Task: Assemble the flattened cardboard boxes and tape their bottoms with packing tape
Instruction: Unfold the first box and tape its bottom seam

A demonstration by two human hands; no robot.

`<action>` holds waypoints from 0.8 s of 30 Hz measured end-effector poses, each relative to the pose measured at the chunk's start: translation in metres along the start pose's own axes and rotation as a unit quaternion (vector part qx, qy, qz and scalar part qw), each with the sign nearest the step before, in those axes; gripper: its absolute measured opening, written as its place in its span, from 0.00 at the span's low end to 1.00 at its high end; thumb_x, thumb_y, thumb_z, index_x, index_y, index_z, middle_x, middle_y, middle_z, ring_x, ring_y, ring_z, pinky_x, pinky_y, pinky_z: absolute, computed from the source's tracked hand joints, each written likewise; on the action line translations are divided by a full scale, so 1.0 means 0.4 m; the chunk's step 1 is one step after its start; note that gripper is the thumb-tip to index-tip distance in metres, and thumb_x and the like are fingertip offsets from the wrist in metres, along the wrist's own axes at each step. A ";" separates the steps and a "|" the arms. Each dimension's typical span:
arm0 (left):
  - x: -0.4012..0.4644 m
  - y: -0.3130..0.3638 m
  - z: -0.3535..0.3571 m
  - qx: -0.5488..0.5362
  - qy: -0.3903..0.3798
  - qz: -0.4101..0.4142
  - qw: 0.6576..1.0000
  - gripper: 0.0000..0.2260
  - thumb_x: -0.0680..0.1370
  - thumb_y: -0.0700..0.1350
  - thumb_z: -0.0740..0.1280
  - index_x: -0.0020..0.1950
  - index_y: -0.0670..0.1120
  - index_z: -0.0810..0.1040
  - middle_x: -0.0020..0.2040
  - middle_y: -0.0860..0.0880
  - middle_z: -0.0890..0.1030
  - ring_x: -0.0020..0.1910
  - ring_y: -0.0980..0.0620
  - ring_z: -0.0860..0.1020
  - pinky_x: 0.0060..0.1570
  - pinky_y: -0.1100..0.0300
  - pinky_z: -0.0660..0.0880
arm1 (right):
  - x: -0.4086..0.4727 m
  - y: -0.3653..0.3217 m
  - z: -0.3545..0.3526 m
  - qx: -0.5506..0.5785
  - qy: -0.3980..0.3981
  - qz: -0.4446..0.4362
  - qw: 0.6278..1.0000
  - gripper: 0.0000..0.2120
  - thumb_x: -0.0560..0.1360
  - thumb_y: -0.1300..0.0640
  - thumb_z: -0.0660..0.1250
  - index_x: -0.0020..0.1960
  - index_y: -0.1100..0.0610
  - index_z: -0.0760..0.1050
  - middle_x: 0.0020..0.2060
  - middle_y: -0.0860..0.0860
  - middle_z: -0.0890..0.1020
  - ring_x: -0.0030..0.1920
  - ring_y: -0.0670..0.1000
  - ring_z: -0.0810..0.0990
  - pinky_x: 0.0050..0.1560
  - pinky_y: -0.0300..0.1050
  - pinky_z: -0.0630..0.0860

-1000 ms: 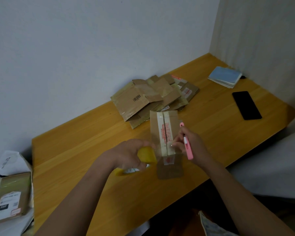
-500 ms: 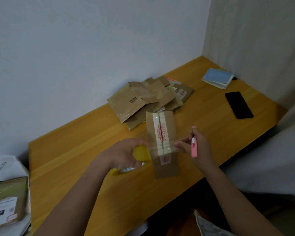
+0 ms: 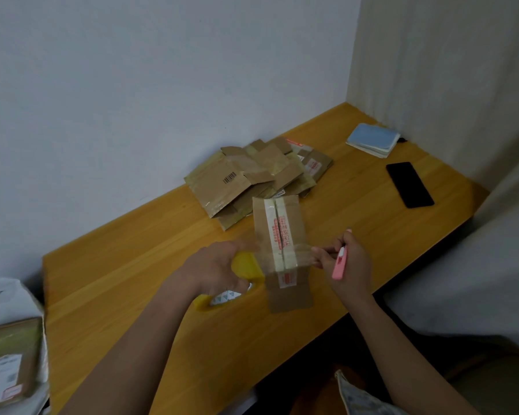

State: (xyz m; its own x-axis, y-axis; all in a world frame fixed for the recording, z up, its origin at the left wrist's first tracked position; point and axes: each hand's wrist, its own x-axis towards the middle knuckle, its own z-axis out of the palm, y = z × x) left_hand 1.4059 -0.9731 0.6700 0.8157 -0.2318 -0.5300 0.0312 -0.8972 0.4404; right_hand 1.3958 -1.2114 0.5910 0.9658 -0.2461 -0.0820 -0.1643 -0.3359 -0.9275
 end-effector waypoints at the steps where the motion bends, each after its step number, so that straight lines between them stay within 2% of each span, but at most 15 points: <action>1: 0.001 0.002 0.000 0.007 0.005 -0.009 1.000 0.34 0.70 0.48 0.75 0.72 0.60 0.65 0.62 0.54 0.73 0.55 0.51 0.75 0.51 0.57 0.74 | -0.005 0.006 0.001 -0.003 0.002 0.001 1.000 0.16 0.73 0.62 0.73 0.39 0.57 0.64 0.37 0.54 0.82 0.35 0.49 0.84 0.37 0.57 0.82; 4: 0.007 0.012 0.010 0.052 0.038 -0.027 0.998 0.30 0.68 0.53 0.76 0.67 0.53 0.70 0.51 0.54 0.76 0.48 0.52 0.76 0.47 0.54 0.77 | -0.016 0.023 0.005 -0.006 0.010 0.012 1.000 0.18 0.73 0.63 0.73 0.38 0.55 0.63 0.37 0.55 0.82 0.36 0.51 0.85 0.38 0.57 0.82; 8: 0.017 0.005 0.036 0.170 0.078 -0.056 0.981 0.33 0.70 0.61 0.73 0.70 0.49 0.69 0.60 0.50 0.77 0.56 0.48 0.76 0.47 0.53 0.76 | -0.016 0.035 -0.015 0.008 0.050 0.008 0.999 0.17 0.73 0.63 0.73 0.39 0.56 0.64 0.36 0.53 0.82 0.35 0.51 0.84 0.36 0.57 0.82; 10: 0.021 -0.014 0.038 0.213 0.079 -0.069 0.971 0.32 0.70 0.63 0.72 0.68 0.49 0.71 0.59 0.50 0.78 0.57 0.48 0.76 0.45 0.55 0.75 | -0.017 0.032 -0.019 0.016 0.047 0.013 0.999 0.18 0.73 0.65 0.73 0.37 0.57 0.63 0.35 0.54 0.82 0.33 0.49 0.84 0.35 0.53 0.83; 13: 0.024 -0.037 0.038 0.166 0.069 -0.048 0.983 0.33 0.67 0.65 0.73 0.66 0.50 0.74 0.59 0.51 0.79 0.58 0.49 0.76 0.48 0.54 0.76 | -0.023 0.030 -0.012 0.029 0.045 0.011 0.999 0.19 0.74 0.66 0.71 0.37 0.56 0.62 0.34 0.55 0.81 0.33 0.48 0.84 0.34 0.44 0.82; 15: 0.019 -0.040 0.043 0.141 0.052 -0.043 0.988 0.39 0.64 0.67 0.73 0.69 0.48 0.72 0.63 0.49 0.77 0.62 0.48 0.75 0.53 0.52 0.76 | -0.022 0.030 -0.009 0.032 0.049 0.012 0.998 0.18 0.74 0.65 0.71 0.37 0.56 0.62 0.34 0.53 0.82 0.33 0.47 0.84 0.35 0.46 0.82; 17: 0.022 -0.046 0.052 0.097 0.038 -0.038 0.994 0.42 0.63 0.70 0.70 0.69 0.45 0.73 0.64 0.48 0.77 0.61 0.48 0.76 0.55 0.51 0.76 | -0.018 0.034 -0.008 0.025 0.053 0.014 0.998 0.18 0.74 0.64 0.72 0.37 0.56 0.62 0.34 0.52 0.82 0.32 0.47 0.84 0.36 0.50 0.83; 20: 0.039 -0.055 0.065 0.045 0.037 -0.022 0.998 0.42 0.64 0.74 0.59 0.63 0.44 0.78 0.60 0.46 0.80 0.54 0.48 0.79 0.51 0.50 0.78 | -0.014 0.043 -0.011 0.022 0.059 0.015 0.998 0.17 0.74 0.63 0.71 0.37 0.56 0.63 0.35 0.52 0.82 0.33 0.48 0.84 0.37 0.54 0.83; 24: 0.061 -0.065 0.087 0.061 0.048 -0.014 0.997 0.37 0.71 0.70 0.55 0.65 0.43 0.77 0.61 0.45 0.80 0.55 0.46 0.79 0.50 0.52 0.78 | -0.019 0.068 -0.010 0.031 0.061 0.026 0.997 0.17 0.74 0.63 0.71 0.38 0.57 0.63 0.36 0.55 0.82 0.34 0.50 0.84 0.37 0.58 0.83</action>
State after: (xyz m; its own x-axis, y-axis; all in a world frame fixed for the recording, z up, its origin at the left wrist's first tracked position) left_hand 1.4048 -0.9686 0.6203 0.8671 -0.1744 -0.4667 -0.0112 -0.9433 0.3318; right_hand 1.3833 -1.2222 0.5676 0.9241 -0.3716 -0.0896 -0.1975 -0.2635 -0.9442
